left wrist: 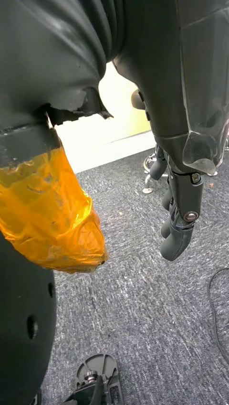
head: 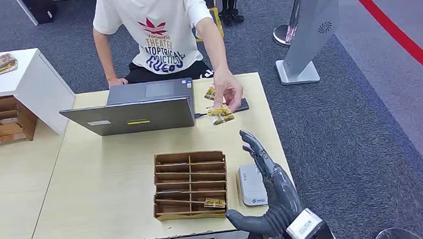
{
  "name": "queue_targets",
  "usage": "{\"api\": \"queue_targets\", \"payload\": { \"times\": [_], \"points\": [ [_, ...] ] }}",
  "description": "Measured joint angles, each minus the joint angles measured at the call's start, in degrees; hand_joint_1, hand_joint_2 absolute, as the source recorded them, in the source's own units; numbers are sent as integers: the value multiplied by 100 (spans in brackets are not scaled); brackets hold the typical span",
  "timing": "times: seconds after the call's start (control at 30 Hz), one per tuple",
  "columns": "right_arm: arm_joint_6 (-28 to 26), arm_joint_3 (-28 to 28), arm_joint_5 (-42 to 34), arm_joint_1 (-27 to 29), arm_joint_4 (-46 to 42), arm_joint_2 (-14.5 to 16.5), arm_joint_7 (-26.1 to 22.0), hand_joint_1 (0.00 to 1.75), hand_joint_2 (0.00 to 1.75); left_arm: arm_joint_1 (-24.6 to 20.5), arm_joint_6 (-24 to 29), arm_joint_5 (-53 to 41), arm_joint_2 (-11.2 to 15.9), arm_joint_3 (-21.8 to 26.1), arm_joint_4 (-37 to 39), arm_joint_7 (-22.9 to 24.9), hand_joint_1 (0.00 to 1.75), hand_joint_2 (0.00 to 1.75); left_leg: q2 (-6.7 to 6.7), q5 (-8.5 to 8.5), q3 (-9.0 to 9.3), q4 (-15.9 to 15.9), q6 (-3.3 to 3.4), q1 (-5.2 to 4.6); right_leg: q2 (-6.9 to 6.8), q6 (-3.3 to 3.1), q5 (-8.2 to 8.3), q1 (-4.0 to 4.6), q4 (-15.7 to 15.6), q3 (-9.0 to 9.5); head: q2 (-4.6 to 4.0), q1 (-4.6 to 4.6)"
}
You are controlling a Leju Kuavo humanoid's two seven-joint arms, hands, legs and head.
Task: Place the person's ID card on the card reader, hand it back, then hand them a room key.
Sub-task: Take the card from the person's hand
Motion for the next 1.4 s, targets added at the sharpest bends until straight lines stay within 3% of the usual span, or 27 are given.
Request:
{"api": "queue_targets", "payload": {
  "times": [0.23, 0.73, 0.97, 1.3, 1.4],
  "points": [
    [-987, 335, 1293, -370, 60, -112, 144, 0, 175, -4, -9, 12, 0, -76, 0, -7, 0, 0, 0, 0, 0, 0, 0, 0, 0, 0, 0, 0, 0, 0, 0, 2],
    [-1185, 561, 1612, -578, 146, -209, 213, 0, 175, -4, -11, 12, 1, -128, 0, -5, 0, 0, -1, 0, -1, 0, 0, 0, -1, 0, 0, 0, 0, 0, 0, 1],
    [-2047, 704, 3529, -998, 574, -214, 773, 0, 175, -9, -113, -39, 5, -193, 0, 36, 0, 0, 0, 1, 1, 0, 0, 0, 0, 0, 1, 0, 1, 1, 0, 1],
    [-2556, 907, 6664, -2155, 1807, -215, 1773, 0, 175, -34, -180, -99, 39, -387, 0, 35, 0, 0, 1, 3, 2, 2, -1, 0, 1, -3, 6, 0, 3, 1, 0, 1],
    [-2614, 969, 7091, -2486, 2235, -217, 1899, 3, 175, -35, -197, -91, 74, -419, 0, 40, 0, 0, -1, 3, 2, 2, -1, 0, 1, -3, 6, 0, 3, 1, 0, 1]
  ]
}}
